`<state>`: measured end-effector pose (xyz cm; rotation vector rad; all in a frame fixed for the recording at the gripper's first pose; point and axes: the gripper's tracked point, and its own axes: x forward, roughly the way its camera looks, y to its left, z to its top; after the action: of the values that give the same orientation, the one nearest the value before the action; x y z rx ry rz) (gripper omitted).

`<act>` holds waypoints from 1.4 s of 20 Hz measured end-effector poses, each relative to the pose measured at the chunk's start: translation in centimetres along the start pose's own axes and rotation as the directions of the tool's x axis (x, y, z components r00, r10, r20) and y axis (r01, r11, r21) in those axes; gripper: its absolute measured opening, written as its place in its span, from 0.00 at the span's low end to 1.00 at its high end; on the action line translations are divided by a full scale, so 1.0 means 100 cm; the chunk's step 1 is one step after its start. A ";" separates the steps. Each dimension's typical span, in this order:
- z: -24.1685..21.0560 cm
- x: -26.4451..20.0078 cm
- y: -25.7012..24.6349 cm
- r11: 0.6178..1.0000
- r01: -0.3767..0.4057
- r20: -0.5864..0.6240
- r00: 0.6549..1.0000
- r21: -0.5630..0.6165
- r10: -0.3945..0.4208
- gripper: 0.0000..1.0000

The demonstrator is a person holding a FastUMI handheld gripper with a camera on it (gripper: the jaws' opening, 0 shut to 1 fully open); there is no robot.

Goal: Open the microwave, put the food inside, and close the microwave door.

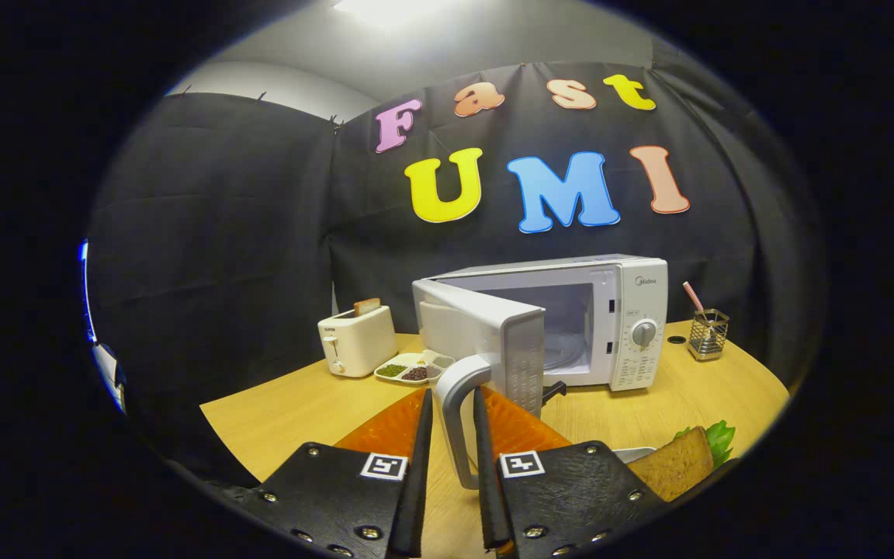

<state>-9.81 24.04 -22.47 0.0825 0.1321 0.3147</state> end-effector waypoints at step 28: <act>-0.020 0.037 0.215 0.950 -0.311 -0.009 0.950 0.023 0.312 0.29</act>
<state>-13.11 45.68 -22.71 0.1231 0.1354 0.6302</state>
